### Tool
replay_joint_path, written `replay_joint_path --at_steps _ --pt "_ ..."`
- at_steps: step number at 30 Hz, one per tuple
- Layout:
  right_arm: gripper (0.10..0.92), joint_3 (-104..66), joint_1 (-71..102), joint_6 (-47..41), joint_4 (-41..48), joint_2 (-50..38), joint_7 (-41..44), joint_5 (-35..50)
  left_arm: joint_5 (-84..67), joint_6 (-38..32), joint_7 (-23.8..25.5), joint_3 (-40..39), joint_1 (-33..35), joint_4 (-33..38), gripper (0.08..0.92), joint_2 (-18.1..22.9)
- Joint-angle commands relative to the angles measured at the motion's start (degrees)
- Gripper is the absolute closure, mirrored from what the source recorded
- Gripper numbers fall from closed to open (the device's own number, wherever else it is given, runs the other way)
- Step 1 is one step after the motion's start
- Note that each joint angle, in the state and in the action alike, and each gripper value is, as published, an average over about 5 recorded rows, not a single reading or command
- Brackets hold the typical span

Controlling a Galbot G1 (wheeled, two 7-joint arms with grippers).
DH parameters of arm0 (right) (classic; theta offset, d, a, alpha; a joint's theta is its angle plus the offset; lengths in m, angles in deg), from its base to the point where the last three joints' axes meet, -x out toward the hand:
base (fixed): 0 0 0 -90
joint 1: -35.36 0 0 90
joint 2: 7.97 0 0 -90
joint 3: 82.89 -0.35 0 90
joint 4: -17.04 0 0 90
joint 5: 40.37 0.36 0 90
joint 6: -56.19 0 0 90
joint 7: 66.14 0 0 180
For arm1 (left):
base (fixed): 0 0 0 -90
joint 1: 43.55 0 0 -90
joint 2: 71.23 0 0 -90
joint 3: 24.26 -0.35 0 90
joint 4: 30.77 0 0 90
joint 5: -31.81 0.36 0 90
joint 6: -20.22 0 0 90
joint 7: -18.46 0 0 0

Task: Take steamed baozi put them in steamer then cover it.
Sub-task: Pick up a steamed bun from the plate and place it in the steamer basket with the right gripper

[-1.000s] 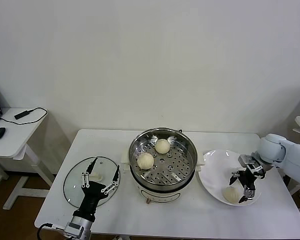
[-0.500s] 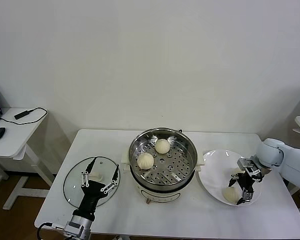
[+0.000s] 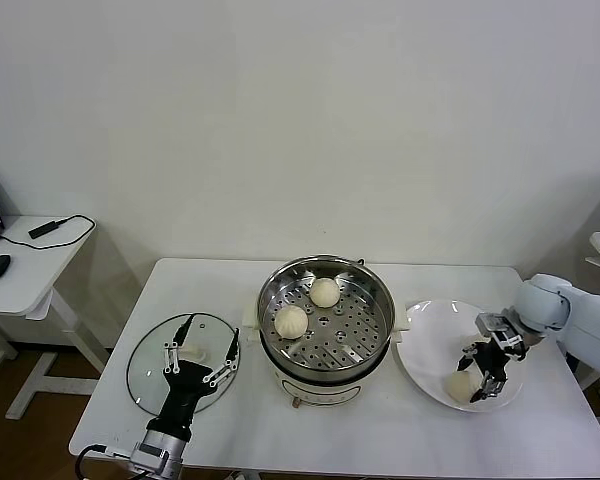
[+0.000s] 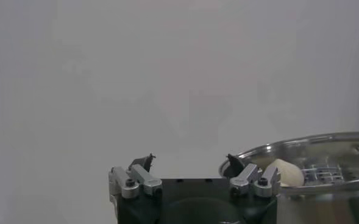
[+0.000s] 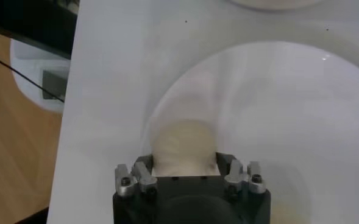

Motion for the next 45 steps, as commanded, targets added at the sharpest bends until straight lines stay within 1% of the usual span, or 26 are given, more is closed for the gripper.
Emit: replay_joint_path --at_steps 1,4,9,13,20,25,31,36,45 --pt "0.345 13.57 -24.02 6.93 -2.29 2.62 1.76 3.37 0.06 0.06 -0.02 -0.37 -0.18 0.17 0.177 -0.16" --pt "0.346 18.91 -35.25 13.82 -3.16 6.59 2.15 4.02 0.08 0.01 -0.04 -0.66 -0.32 0.18 0.177 -0.16" --pt "0.347 21.92 -45.41 25.39 -6.18 13.75 2.25 2.02 0.15 -0.11 -0.07 -0.84 -0.18 0.45 0.177 -0.12" --pt "0.35 22.72 -48.46 30.06 -11.22 17.87 0.51 -0.17 0.16 -0.13 -0.08 -0.62 -0.02 0.76 0.177 -0.17" --pt "0.36 19.43 -40.86 34.88 -19.76 21.54 -5.02 -8.17 0.16 -0.09 -0.12 -0.67 0.11 1.12 0.177 -0.2" --pt "0.364 16.81 -35.49 38.52 -22.35 24.38 -7.37 -14.78 0.15 -0.12 -0.17 -0.46 0.4 1.37 0.177 -0.29" --pt "0.364 15.46 -30.29 42.37 -22.85 25.73 -8.36 -20.53 0.11 -0.21 -0.21 0.03 0.65 1.43 0.177 -0.45" --pt "0.364 14.15 -26.17 45.2 -22.28 26.46 -9.17 -23.72 0.09 -0.24 -0.24 -0.04 0.69 1.48 0.177 -0.38" --pt "0.363 12.23 -20.55 46.04 -19.6 27.36 -8.41 -27.79 -0.01 -0.56 -0.31 0.22 0.88 1.31 0.177 -0.47"
